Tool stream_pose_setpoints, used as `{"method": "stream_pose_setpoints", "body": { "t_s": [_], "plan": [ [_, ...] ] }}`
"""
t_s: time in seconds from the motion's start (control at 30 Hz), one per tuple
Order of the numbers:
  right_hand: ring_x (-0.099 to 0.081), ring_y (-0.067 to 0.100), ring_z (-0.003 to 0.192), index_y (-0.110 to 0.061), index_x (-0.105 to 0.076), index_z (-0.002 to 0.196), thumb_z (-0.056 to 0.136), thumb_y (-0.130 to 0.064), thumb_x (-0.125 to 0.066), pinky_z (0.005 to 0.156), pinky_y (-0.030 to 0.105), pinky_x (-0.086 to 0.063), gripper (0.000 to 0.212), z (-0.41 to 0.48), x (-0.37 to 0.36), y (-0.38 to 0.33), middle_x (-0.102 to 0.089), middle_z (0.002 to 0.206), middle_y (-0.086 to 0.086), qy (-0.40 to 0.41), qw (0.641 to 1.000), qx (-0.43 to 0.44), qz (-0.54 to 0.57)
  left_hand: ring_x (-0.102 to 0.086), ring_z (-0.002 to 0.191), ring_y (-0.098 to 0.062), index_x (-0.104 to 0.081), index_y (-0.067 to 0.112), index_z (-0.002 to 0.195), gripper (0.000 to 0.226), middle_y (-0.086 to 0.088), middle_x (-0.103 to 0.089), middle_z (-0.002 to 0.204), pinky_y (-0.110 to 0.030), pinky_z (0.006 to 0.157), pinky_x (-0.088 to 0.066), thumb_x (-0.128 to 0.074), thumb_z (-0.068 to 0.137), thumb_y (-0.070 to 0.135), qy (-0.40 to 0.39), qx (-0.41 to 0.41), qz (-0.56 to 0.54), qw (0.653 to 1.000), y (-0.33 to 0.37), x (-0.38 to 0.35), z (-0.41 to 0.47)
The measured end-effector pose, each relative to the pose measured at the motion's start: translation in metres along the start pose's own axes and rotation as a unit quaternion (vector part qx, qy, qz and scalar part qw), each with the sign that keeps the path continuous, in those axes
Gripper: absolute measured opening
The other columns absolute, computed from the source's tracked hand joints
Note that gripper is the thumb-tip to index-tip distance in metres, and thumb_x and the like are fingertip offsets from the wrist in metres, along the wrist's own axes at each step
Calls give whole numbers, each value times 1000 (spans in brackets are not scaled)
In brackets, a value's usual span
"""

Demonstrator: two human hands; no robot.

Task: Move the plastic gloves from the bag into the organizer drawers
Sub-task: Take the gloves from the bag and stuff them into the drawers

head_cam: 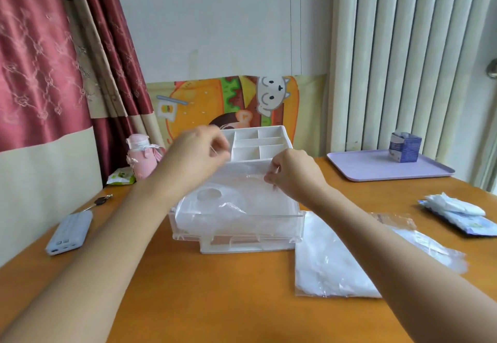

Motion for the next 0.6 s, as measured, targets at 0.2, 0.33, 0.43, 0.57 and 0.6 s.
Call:
{"method": "stream_pose_setpoints", "body": {
  "t_s": [0.2, 0.33, 0.43, 0.57, 0.6],
  "plan": [
    [-52, 26, 71, -12, -68, 91, 86, -27, -68, 59, 26, -35, 16, -4, 4, -9, -68, 89, 6, 14, 996, 24, -89, -53, 118, -10, -57, 29, 130, 38, 10, -55, 134, -25, 97, -42, -56, 93, 39, -348, 21, 59, 935, -8, -95, -28],
    [-48, 23, 73, -14, -62, 97, 83, -31, -73, 61, 28, -33, 25, -11, 19, -12, -62, 96, 1, 38, 990, 45, -129, -48, 125, -8, -52, 33, 134, 44, 11, -49, 141, -23, 99, -39, -59, 92, 41, -387, 23, 41, 921, -18, -111, -29],
    [-53, 18, 76, -16, -62, 102, 81, -15, -74, 64, 27, -36, 24, -20, 29, -30, -54, 91, -4, 40, 992, 105, -58, -44, 130, -8, -49, 31, 138, 52, 11, -47, 144, -25, 105, -38, -65, 89, 38, -398, 12, 44, 916, -23, -117, -27],
    [-63, 16, 93, -16, -69, 114, 88, 6, -49, 82, 20, -48, 39, -30, -9, -49, -68, 108, 1, -154, 978, 137, -18, -47, 128, -12, -49, 29, 138, 58, 10, -50, 142, -32, 106, -41, -72, 84, 32, -406, 1, 39, 913, -24, -121, -23],
    [-62, 21, 102, -15, -66, 120, 89, 5, -46, 88, 25, -48, 41, -30, -20, -48, -66, 118, 4, -188, 973, 127, -52, -48, 127, -13, -49, 28, 138, 58, 9, -50, 141, -33, 105, -42, -73, 84, 29, -407, 0, 41, 913, -24, -120, -22]
  ]
}}
Point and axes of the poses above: each hand's wrist, its own z-axis towards the middle knuckle, its own x-axis out of the back of the hand, y = z × x, the point moved 9 cm from there along z, towards the middle knuckle
